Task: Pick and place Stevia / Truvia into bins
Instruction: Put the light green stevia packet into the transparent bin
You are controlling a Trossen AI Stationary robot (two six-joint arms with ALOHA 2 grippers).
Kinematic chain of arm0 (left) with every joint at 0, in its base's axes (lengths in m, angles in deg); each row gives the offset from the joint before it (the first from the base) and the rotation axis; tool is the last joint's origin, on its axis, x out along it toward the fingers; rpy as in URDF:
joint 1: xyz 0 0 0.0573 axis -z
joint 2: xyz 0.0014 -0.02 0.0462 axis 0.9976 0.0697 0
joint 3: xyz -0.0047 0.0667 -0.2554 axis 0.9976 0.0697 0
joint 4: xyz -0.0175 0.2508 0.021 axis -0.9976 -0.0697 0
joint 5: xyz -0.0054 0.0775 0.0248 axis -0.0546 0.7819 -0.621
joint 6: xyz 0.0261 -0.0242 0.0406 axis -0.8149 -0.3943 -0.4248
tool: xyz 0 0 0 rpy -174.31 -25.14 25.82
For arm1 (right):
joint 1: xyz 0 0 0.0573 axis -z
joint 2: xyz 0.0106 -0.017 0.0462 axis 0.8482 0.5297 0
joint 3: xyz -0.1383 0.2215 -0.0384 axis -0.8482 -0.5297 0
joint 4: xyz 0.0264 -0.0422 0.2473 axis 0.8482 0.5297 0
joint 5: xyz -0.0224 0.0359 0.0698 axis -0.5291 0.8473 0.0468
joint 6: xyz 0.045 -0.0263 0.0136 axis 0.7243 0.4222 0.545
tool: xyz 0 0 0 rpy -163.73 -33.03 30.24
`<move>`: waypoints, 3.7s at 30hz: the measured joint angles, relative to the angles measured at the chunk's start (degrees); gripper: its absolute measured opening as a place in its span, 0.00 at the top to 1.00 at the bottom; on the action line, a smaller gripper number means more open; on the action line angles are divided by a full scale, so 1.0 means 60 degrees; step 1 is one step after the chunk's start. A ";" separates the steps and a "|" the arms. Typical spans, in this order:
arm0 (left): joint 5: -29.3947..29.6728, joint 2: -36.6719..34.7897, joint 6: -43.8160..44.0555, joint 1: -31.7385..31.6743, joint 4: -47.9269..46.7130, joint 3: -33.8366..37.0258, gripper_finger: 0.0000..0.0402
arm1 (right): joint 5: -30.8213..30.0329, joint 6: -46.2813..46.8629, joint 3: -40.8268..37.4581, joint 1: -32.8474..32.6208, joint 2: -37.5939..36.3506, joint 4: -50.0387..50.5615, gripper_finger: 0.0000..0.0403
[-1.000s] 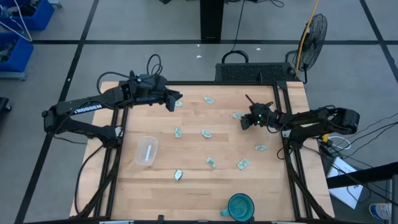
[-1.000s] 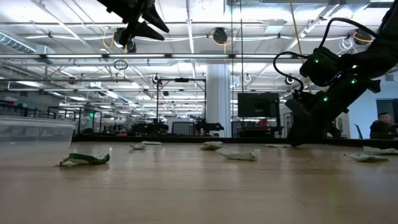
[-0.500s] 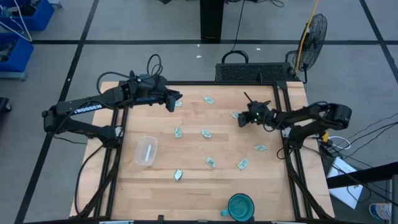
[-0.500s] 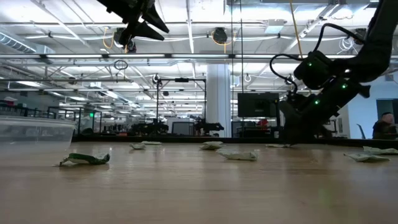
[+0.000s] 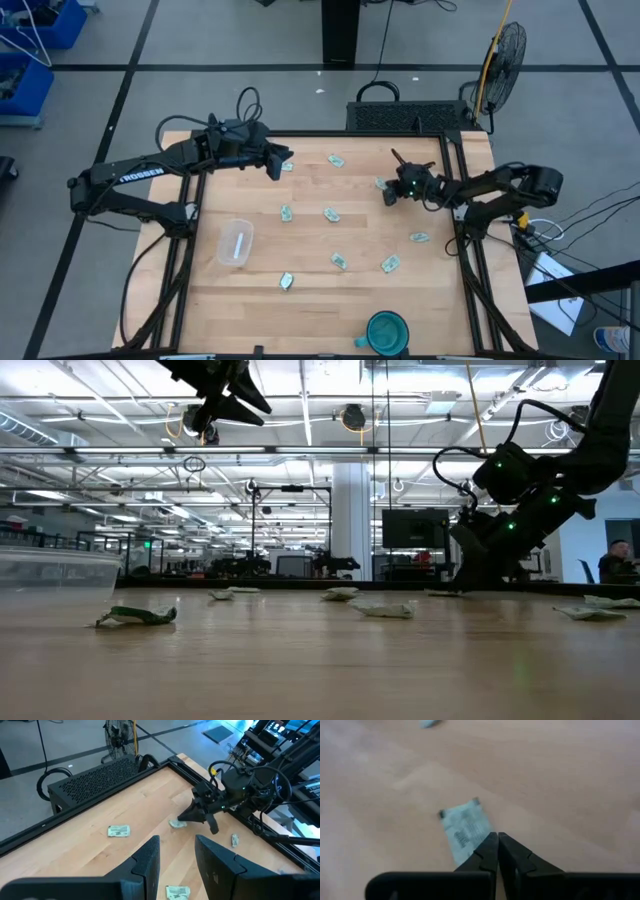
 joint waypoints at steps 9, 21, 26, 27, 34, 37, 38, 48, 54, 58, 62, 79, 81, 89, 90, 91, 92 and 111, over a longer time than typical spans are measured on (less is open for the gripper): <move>-0.0333 0.0179 -0.0873 0.0000 0.0003 -0.0007 0.68 | 0.0659 -0.1144 0.1353 -0.0719 -0.0007 -0.0417 1.00; -0.2342 0.3634 -0.4241 -0.0131 0.2010 -0.0004 0.68 | 0.1148 -0.2745 0.3654 -0.1260 -0.0017 0.1528 1.00; -0.3931 0.5033 -0.3617 -0.0160 0.4099 -0.0004 0.68 | 0.1380 -0.2451 0.3665 -0.1292 -0.0021 0.1545 1.00; -0.4162 0.5237 -0.3437 -0.0142 0.4419 -0.0004 0.67 | 0.1373 -0.2455 0.3665 -0.1311 -0.0021 0.1588 1.00; -0.4503 0.6512 -0.3285 0.0034 0.5358 -0.0004 0.51 | 0.1094 -0.2228 0.3670 -0.1378 -0.0021 0.2376 1.00; -0.4462 0.7071 -0.3147 0.0083 0.5825 -0.0007 0.44 | 0.1080 -0.2286 0.3679 -0.1358 -0.0025 0.3301 1.00; -0.4398 0.7224 -0.2967 0.0087 0.5888 -0.0004 0.42 | 0.1080 -0.2265 0.3679 -0.1358 -0.0025 0.3654 1.00; -0.4065 0.7903 -0.1977 0.0153 0.6262 -0.0004 0.41 | 0.0305 -0.1598 0.3679 -0.1491 -0.0025 0.5400 0.89; -0.4062 0.7847 -0.1989 0.0143 0.6321 -0.0004 0.46 | 0.0341 -0.1631 0.3643 -0.1620 0.0263 0.5462 0.77; -0.4058 0.7847 -0.1987 0.0135 0.6324 -0.0004 0.47 | 0.0342 -0.1667 0.3643 -0.1694 0.0830 0.5425 0.72; -0.4054 0.7847 -0.1993 0.0135 0.6340 -0.0004 0.47 | -0.0128 -0.1666 0.3643 -0.1722 0.1175 0.5343 0.72; -0.3996 0.7847 -0.2253 0.0154 0.6767 -0.0004 0.47 | 0.0690 -0.3032 0.3636 -0.1858 0.1236 0.3766 0.99; -0.4000 0.7847 -0.2724 0.0186 0.6979 -0.0004 0.47 | 0.1063 -0.3490 0.3636 -0.1942 0.1228 0.3062 1.00; -0.4432 0.7847 -0.3013 0.0178 0.7019 -0.0004 0.47 | 0.1814 -0.4421 0.3636 -0.2266 0.1228 0.1854 1.00; -0.4725 0.7847 -0.3003 0.0178 0.7015 -0.0004 0.47 | 0.1774 -0.4428 0.3636 -0.2306 0.1228 0.1745 1.00; -0.4992 0.7847 -0.2959 0.0187 0.7009 -0.0004 0.47 | 0.1670 -0.4428 0.3636 -0.2335 0.1228 0.1630 1.00; -0.5147 0.7847 -0.2842 0.0206 0.6999 -0.0004 0.47 | 0.1612 -0.4438 0.3636 -0.2342 0.1228 0.1467 1.00; -0.5169 0.7847 -0.2029 0.0291 0.6337 -0.0004 0.82 | 0.2174 -0.4362 0.3639 -0.2383 0.1228 0.0811 1.00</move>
